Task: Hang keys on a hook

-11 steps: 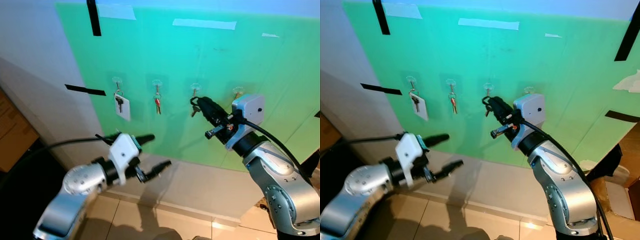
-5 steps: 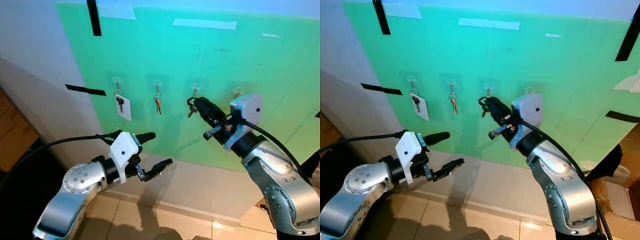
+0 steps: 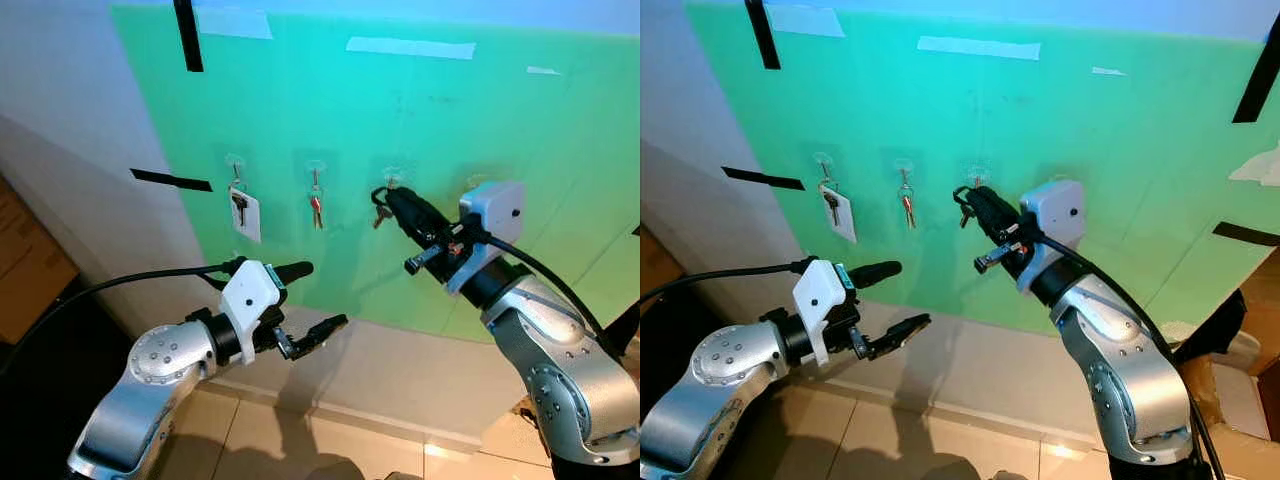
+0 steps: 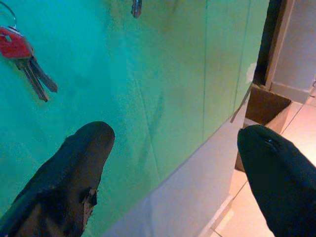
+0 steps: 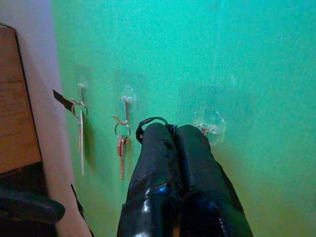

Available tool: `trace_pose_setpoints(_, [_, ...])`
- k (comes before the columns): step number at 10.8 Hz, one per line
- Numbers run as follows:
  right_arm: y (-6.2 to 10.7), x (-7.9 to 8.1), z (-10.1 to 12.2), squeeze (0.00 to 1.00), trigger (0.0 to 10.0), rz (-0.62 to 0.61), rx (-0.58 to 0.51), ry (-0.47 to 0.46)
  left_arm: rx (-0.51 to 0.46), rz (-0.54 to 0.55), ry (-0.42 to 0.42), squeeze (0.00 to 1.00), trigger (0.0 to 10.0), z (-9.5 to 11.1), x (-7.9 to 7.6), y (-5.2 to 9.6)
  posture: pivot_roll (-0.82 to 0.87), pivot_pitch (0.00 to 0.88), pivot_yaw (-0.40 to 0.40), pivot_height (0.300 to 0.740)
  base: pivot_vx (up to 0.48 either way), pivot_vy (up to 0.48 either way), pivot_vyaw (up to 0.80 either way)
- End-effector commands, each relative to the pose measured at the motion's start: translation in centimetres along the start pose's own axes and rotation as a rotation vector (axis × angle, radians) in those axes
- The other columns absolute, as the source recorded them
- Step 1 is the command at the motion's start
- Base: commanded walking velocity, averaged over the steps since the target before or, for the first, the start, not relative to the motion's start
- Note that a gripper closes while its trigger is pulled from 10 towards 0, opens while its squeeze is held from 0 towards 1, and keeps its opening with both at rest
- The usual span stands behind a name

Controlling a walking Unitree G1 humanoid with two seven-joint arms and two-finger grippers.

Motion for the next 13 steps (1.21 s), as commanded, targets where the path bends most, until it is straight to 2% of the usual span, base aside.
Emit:
trace_pose_setpoints(1, [-0.3, 0.2, 0.1, 0.00, 10.0, 0.019, -0.005, -0.011, 0.011, -0.006, -0.014, 0.00, 10.0, -0.3, -0.3, -0.4, -0.07, 0.000, 0.041, 0.740, 0.000, 0.000, 0.00])
trace_pose_setpoints(2, [-0.3, 0.2, 0.1, 0.00, 10.0, 0.017, -0.003, -0.012, 0.015, -0.005, -0.011, 0.00, 10.0, -0.6, -0.3, -0.7, -0.07, 0.000, 0.041, 0.740, 0.000, 0.000, 0.00])
trace_pose_setpoints(4, [-0.5, -0.3, -0.8, 0.00, 10.0, -0.019, 0.064, -0.008, 0.041, 0.005, 0.006, 0.00, 10.0, -2.9, -0.1, -1.9, -0.07, 0.000, 0.041, 0.740, 0.000, 0.000, 0.00])
trace_pose_setpoints(7, [-0.6, -0.8, -1.6, 0.00, 10.0, -0.056, 0.122, -0.007, 0.035, 0.003, 0.002, 0.00, 10.0, -2.7, -0.1, -2.2, -0.07, 0.000, 0.042, 0.740, 0.000, 0.000, 0.00])
trace_pose_setpoints(10, [-0.5, -0.9, -2.9, 0.00, 10.0, -0.068, 0.208, -0.007, 0.017, -0.006, -0.011, 0.00, 10.0, -2.7, -0.4, -3.1, -0.07, 0.000, 0.043, 0.740, 0.000, 0.000, 0.00])
trace_pose_setpoints(13, [-0.3, -0.3, -2.2, 0.00, 10.0, -0.018, 0.152, -0.015, 0.013, -0.007, -0.012, 0.00, 10.0, -2.7, -0.4, -3.0, -0.07, 0.001, 0.044, 0.740, 0.000, 0.000, 0.00])
Point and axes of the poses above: a point about 5 cm out from each wrist's last joint towards the gripper, its own y axis pointing back from the gripper into the wrist, its own z axis along the axis of the wrist's last joint, x = y × z, the point moved 1 cm from there along -y, pointing out of the wrist towards the gripper, and after that the axes turned 15 degrees about y, right-handed, at the moved point
